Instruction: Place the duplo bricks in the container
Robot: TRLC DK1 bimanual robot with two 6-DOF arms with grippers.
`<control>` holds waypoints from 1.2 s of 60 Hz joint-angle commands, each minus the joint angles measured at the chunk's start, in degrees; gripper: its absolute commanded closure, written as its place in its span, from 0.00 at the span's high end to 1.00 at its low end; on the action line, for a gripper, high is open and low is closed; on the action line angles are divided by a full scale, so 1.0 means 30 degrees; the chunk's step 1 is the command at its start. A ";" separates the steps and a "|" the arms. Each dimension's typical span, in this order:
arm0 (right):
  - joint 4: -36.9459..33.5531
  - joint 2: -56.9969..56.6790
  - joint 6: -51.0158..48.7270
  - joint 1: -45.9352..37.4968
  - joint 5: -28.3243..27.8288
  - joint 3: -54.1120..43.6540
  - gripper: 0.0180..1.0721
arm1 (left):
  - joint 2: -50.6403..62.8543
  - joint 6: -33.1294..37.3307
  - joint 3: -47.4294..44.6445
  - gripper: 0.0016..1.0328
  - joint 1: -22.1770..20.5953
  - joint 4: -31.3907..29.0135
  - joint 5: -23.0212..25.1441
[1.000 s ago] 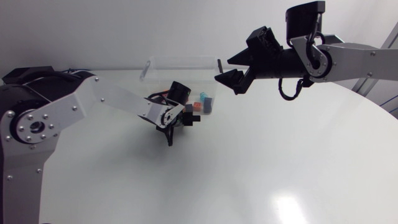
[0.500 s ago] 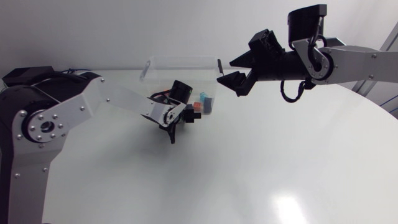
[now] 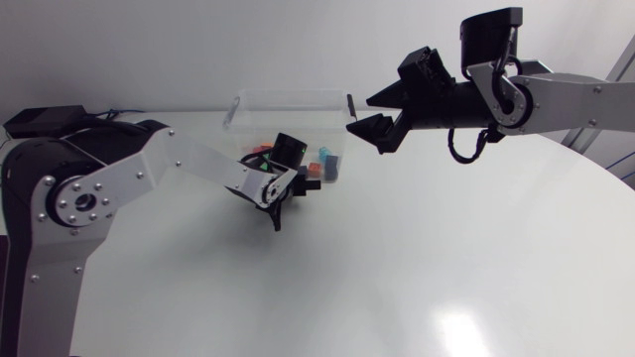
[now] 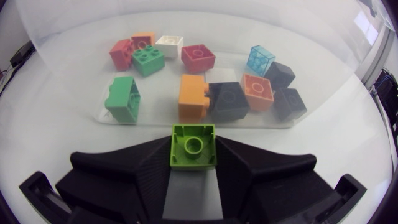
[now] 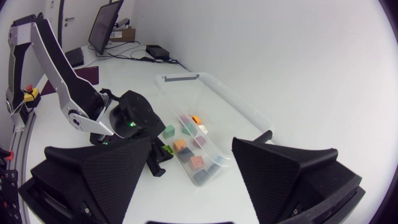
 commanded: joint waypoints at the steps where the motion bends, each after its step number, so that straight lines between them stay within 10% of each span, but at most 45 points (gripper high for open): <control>1: 0.0341 -0.0348 0.0268 -0.0197 -0.0061 -0.0436 0.92 | -0.0858 -0.0352 -0.1182 0.22 -0.0159 -0.0098 -0.0092; 36: 0.0253 -0.3687 0.1206 -0.0314 0.0144 -0.2779 0.92 | -1.1083 0.2461 -0.6572 0.21 -0.1507 0.0342 0.0201; 72: -0.0831 -0.9693 0.1001 -0.2512 0.0202 -0.6705 0.92 | -0.9999 0.5625 -0.3320 0.21 0.0222 0.1396 0.1696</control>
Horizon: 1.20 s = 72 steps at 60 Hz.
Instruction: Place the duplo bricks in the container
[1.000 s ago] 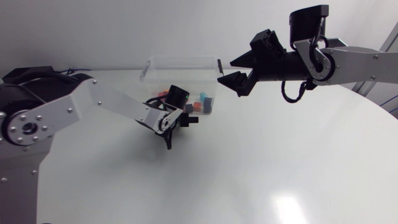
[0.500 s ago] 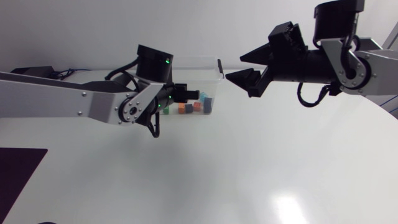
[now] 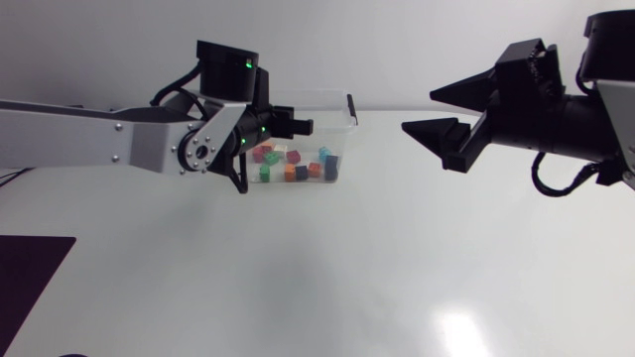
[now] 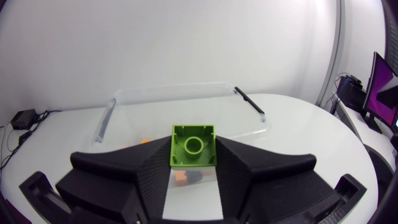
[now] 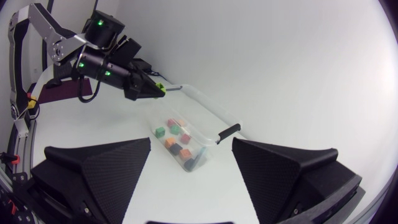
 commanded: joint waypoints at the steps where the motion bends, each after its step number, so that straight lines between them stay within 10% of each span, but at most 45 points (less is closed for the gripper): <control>1: -0.0328 -0.0937 0.0141 -0.0428 0.0049 -0.0964 0.92 | 0.1076 0.0656 0.1154 0.21 0.0543 0.0224 0.0311; 44: -0.0885 -0.8056 -0.0445 -0.2538 0.1748 -0.5593 0.92 | 0.6613 0.3410 0.6544 0.22 0.2740 0.1073 0.1044; 49: -0.1207 -0.8847 -0.0738 -0.2801 0.1748 -0.6004 0.92 | 0.7140 0.3674 0.6954 0.38 0.2945 0.0868 0.1044; 57: -0.1676 -1.0136 -0.0855 -0.3124 0.1778 -0.6238 0.92 | 0.7111 0.4201 0.6720 0.93 0.3121 0.0839 0.0956; 72: -0.2467 -1.2802 -0.0562 -0.3798 0.2012 -0.6941 0.92 | 0.4269 0.4933 0.4406 0.96 0.3121 0.1161 0.0927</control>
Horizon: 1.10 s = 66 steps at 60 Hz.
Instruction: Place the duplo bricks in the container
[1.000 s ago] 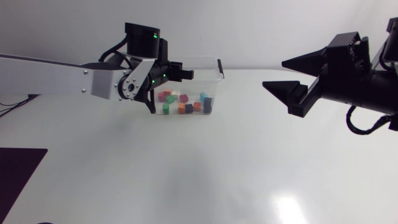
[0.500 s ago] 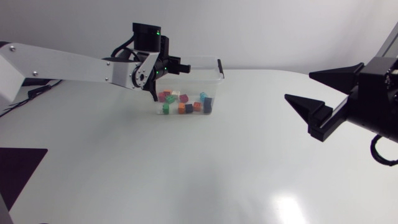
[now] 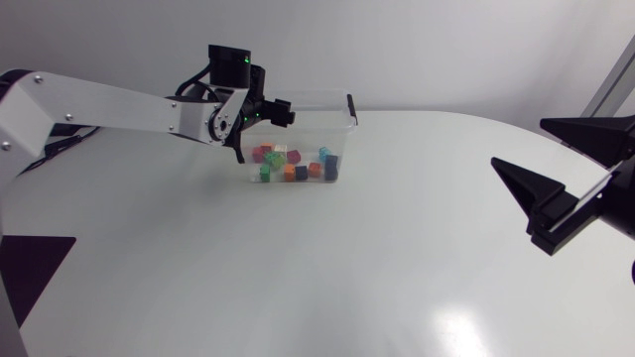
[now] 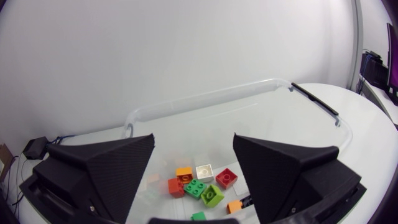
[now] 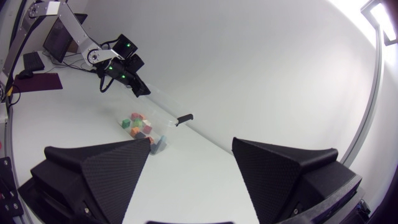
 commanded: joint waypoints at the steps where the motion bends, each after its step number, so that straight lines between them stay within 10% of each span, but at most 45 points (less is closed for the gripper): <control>1: -0.0427 -0.0971 -0.0052 -0.0286 0.0184 -0.0975 0.92 | -0.1925 0.0708 -0.1330 0.96 0.0032 0.0426 0.0016; 66: -0.0193 -0.9585 0.2965 -0.1898 0.1326 -0.7098 0.92 | -1.9269 0.1880 -1.5392 0.96 0.0881 0.0953 -0.0453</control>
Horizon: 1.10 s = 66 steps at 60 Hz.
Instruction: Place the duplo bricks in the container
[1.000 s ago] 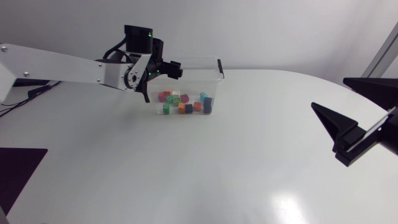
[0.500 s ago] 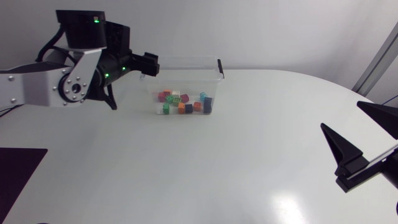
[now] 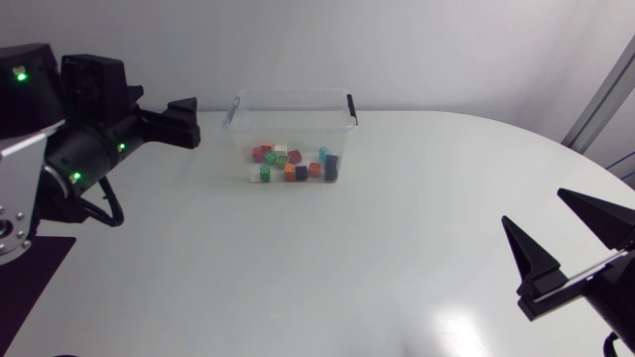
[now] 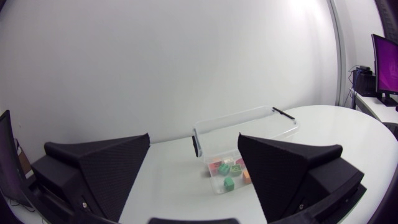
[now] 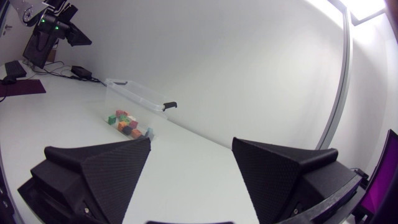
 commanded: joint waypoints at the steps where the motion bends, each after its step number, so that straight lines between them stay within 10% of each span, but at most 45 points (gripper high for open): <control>1: 0.0558 -0.0128 0.0605 -0.0156 0.0263 -0.0679 0.92 | -0.1274 0.0467 -0.1120 0.96 0.0109 0.0232 -0.0285; 66: 0.1740 -0.0151 0.2202 0.0360 0.2558 -0.2099 0.95 | -1.3459 0.0088 -0.9293 0.95 0.2131 -0.1904 0.0560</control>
